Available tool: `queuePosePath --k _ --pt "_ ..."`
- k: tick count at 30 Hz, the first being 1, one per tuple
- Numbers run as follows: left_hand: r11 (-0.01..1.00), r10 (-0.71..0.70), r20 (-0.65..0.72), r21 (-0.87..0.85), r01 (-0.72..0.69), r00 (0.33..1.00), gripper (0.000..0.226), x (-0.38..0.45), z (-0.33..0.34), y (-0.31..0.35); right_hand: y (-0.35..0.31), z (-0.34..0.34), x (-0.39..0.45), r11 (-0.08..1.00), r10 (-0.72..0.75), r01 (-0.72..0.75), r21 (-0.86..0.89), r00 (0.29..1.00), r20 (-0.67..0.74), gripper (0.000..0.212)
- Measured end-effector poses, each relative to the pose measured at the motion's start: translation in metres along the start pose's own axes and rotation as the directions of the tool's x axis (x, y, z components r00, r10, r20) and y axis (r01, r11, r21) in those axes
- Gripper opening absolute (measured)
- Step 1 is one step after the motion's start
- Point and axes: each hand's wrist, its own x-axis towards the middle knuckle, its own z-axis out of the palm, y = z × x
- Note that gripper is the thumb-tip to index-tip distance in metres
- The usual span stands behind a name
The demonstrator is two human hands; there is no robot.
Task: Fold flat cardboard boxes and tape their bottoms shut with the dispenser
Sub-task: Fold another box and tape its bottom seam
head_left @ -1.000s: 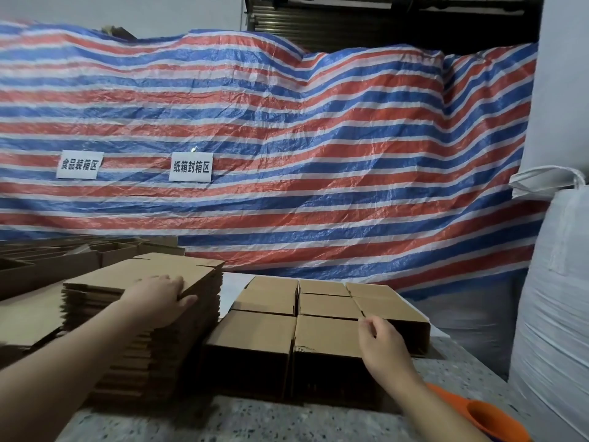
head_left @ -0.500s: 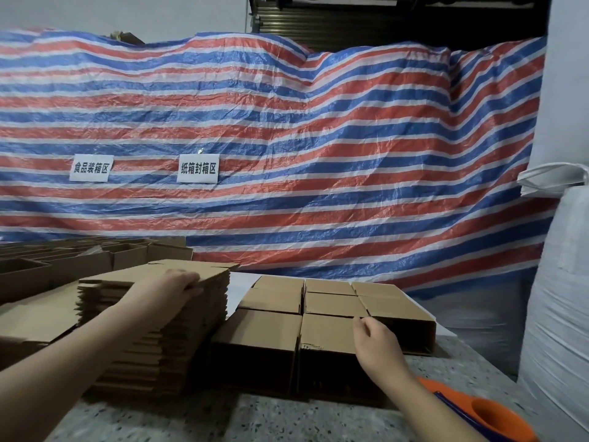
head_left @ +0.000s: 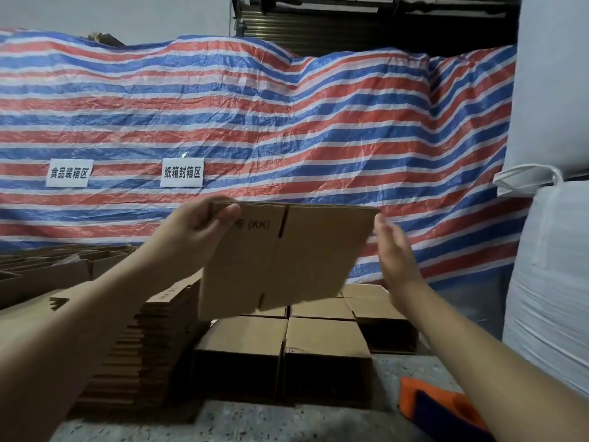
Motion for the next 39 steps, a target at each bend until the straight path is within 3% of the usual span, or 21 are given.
queuePosePath --k 2,7,13,17,22,32,39 --pt "0.985 -0.060 0.075 -0.158 0.072 0.995 0.027 -0.001 0.008 0.000 -0.014 -0.010 0.002 0.998 0.012 -0.010 0.060 1.000 -0.027 0.072" --pt "0.900 -0.224 0.033 -0.376 0.220 0.974 0.025 0.001 0.028 -0.015 -0.028 -0.028 0.000 0.993 0.089 -0.080 0.088 0.990 -0.110 0.047" --pt "0.853 -0.436 -0.159 -0.387 0.350 0.886 0.022 -0.003 0.061 -0.031 -0.002 -0.040 -0.017 0.985 0.168 -0.166 0.043 0.984 -0.052 0.049" --pt "0.804 -0.506 -0.089 -0.408 0.432 0.858 0.028 -0.024 0.085 -0.035 0.025 -0.050 -0.033 0.969 0.244 -0.241 0.052 0.969 -0.046 0.050" --pt "0.769 -0.559 -0.062 -0.412 0.489 0.827 0.030 -0.048 0.109 -0.045 0.048 -0.058 -0.051 0.920 0.378 -0.382 0.085 0.924 0.058 0.050" --pt "0.610 -0.688 0.085 -0.470 0.638 0.720 0.029 -0.092 0.127 -0.065 0.083 -0.055 -0.085 0.902 0.432 -0.432 0.007 0.901 -0.034 0.042" --pt "0.492 -0.786 0.102 -0.494 0.717 0.610 0.022 -0.083 0.130 -0.057 0.079 -0.070 -0.076 0.883 0.432 -0.462 0.079 0.868 0.245 0.041"
